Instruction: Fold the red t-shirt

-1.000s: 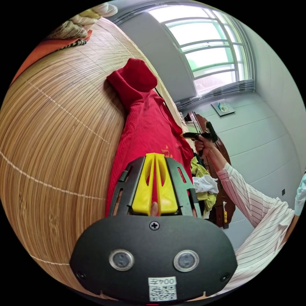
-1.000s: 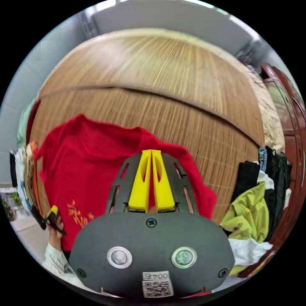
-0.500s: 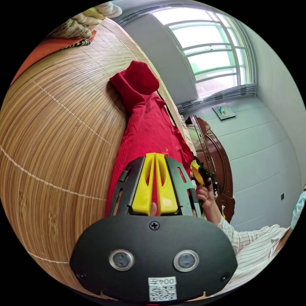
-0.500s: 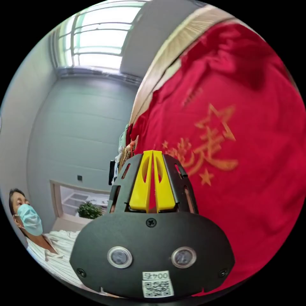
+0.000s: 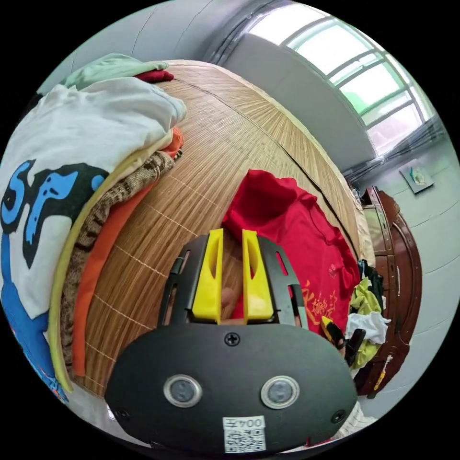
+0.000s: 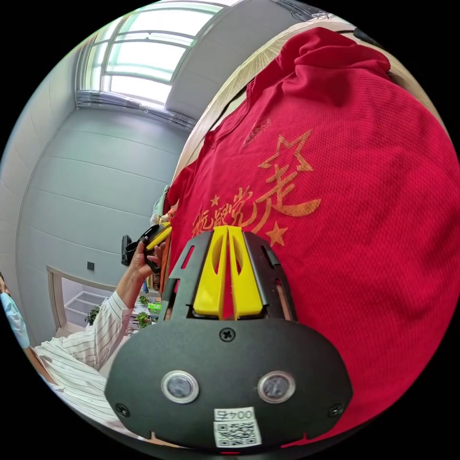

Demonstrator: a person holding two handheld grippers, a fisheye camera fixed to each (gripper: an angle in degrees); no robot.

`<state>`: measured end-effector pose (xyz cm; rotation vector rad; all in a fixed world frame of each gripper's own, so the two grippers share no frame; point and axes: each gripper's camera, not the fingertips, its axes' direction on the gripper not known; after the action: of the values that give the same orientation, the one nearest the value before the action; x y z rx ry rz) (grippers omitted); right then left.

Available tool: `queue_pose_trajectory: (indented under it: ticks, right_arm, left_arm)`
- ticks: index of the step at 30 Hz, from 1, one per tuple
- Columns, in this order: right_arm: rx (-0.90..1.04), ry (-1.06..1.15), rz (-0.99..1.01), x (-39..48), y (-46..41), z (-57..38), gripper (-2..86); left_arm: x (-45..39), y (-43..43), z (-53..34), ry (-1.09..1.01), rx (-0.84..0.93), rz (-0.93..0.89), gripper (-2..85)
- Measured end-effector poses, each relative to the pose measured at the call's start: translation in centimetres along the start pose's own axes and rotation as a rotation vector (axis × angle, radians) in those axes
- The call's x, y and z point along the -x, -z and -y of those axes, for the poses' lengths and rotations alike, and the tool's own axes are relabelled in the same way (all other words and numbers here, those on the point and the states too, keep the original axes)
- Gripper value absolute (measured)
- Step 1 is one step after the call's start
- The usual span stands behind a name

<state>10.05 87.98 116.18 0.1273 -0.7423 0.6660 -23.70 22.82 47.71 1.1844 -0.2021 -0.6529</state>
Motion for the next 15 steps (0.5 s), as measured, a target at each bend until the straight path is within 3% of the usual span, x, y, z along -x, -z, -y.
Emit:
queue_pose_trajectory:
  ticks: [5,9,11,13,15]
  right_arm:
    - [-0.004,0.009,-0.016,-0.1,0.4,-0.6,-0.8]
    - [-0.004,0.006,-0.008,-0.3,0.7,-0.8,-0.8]
    - [-0.004,0.005,-0.003,-0.5,0.8,-1.0,-0.8]
    - [-0.002,0.006,0.000,-0.6,0.9,-1.1,-0.8]
    - [0.000,0.007,0.003,-0.6,1.0,-1.1,-0.8]
  left_arm:
    - [0.8,-2.7,0.7,0.131,-0.015,-0.104,6.3]
    - [-2.0,-1.8,0.7,0.039,-0.098,-0.064,3.2]
    - [-4.7,-0.3,0.6,-0.077,-0.116,0.057,3.0]
    - [-7.3,-0.6,0.2,-0.214,-0.077,0.309,3.3]
    - [-7.3,-1.4,0.1,-0.227,-0.045,0.396,3.9]
